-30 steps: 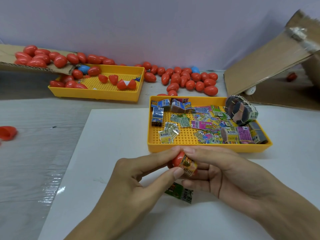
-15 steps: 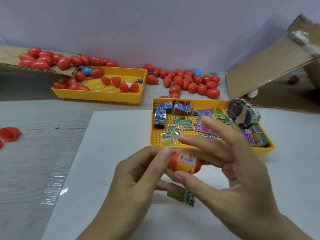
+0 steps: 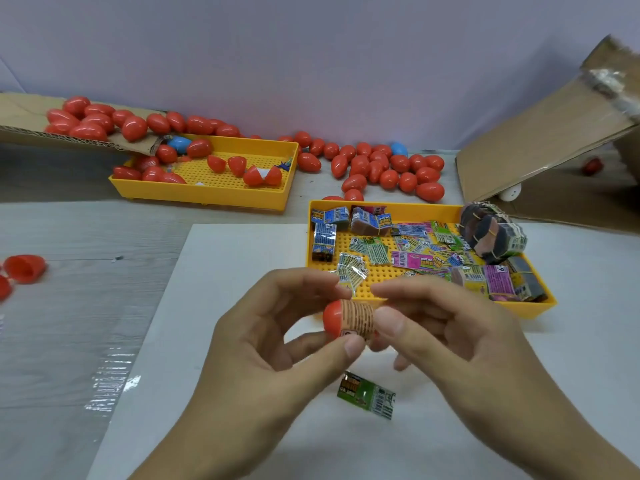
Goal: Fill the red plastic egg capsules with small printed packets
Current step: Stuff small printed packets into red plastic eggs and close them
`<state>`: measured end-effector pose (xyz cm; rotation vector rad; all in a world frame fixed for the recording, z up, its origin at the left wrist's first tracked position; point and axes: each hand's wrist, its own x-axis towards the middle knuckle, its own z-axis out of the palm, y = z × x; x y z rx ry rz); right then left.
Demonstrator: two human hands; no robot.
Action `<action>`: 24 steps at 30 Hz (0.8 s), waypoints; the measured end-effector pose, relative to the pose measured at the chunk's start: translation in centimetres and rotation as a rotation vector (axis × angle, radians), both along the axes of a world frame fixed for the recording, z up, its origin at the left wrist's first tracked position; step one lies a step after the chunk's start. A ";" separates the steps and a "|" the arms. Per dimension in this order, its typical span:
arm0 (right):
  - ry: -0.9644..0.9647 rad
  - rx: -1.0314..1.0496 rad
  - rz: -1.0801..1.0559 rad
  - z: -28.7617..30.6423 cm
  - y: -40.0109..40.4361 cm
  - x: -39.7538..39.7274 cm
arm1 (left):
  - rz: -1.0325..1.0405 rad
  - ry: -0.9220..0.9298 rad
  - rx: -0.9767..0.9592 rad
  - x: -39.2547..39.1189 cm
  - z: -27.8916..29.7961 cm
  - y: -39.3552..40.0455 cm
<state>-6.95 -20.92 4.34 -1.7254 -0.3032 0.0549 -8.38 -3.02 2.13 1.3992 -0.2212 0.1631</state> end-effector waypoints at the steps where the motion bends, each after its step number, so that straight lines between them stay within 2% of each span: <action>1: 0.069 -0.009 0.032 0.0 0.0 0.2 | 0.000 -0.028 0.015 -0.1 0.0 -0.1; 3: 0.175 0.036 0.106 0.2 -0.2 0.4 | 0.000 -0.057 0.043 -0.2 0.0 -0.2; 5: 0.201 0.095 0.133 0.4 -0.3 0.4 | -0.005 -0.056 0.052 -0.2 0.0 -0.4; 10: -0.001 0.035 0.013 0.3 -0.6 0.3 | -0.006 0.010 0.002 -0.2 0.3 -0.1; 13: -0.085 0.006 0.020 0.1 -0.4 0.1 | 0.006 0.027 0.028 -0.2 0.5 0.0; 17: -0.114 0.005 0.032 -0.1 -0.5 0.1 | 0.013 0.004 0.100 -0.2 0.7 0.0; 24: -0.130 -0.004 0.045 0.1 -0.6 0.3 | 0.032 0.019 0.065 -0.2 0.9 -0.1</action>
